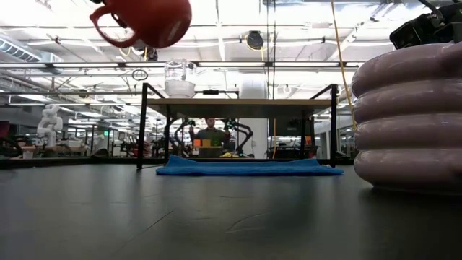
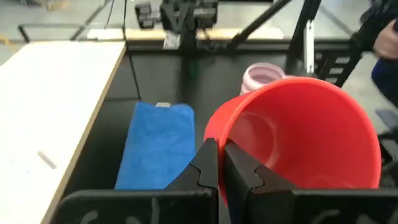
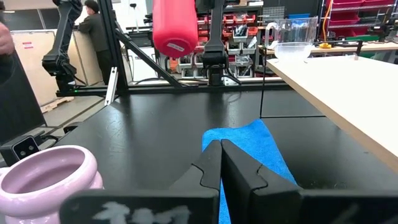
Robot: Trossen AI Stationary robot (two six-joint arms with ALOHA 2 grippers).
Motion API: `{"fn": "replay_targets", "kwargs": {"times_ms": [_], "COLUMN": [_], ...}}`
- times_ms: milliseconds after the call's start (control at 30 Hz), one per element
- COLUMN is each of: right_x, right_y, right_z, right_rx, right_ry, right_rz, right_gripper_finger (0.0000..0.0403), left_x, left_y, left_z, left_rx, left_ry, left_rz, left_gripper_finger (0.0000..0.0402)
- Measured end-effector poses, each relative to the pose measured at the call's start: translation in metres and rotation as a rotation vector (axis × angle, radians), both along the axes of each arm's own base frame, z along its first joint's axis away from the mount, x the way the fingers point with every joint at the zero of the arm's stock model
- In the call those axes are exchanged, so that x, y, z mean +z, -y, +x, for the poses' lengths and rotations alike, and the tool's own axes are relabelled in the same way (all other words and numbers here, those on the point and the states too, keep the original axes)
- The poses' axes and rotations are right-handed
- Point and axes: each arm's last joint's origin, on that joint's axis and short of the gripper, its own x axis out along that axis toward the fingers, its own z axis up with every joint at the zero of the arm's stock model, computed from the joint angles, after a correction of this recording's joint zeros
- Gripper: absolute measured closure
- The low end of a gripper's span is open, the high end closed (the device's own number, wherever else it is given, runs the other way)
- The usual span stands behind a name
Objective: Stack small to large cups/mugs on shelf
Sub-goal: Put the red mug on the shelf
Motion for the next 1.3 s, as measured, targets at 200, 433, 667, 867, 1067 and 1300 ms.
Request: {"fn": "replay_targets", "kwargs": {"times_ms": [200,433,667,867,1067,1300], "right_x": [0.0,0.0,-0.001,-0.002,-0.002,-0.002], "right_y": [0.0,0.0,0.0,0.0,0.0,0.0], "right_z": [0.0,0.0,0.001,0.001,0.001,0.001], "right_rx": [0.0,0.0,0.0,0.0,0.0,-0.002], "right_ry": [-0.001,-0.003,-0.016,-0.021,-0.021,-0.023], "right_rz": [-0.002,0.001,0.006,0.008,0.009,0.034], "right_gripper_finger": [0.0403,0.0403,0.0403,0.0403,0.0403,0.0403], "left_x": [-0.031,-0.043,-0.043,-0.056,-0.074,-0.092], "left_y": [0.008,0.005,-0.002,-0.007,-0.009,-0.01], "left_z": [0.004,-0.004,-0.029,-0.049,-0.059,-0.064], "left_rx": [0.033,0.123,0.164,0.215,0.226,0.232], "left_ry": [0.072,0.117,0.193,0.247,0.299,0.303], "left_rz": [0.032,0.052,0.096,0.075,0.05,0.027], "left_gripper_finger": [0.0397,0.0398,0.0398,0.0398,0.0398,0.0398]}}
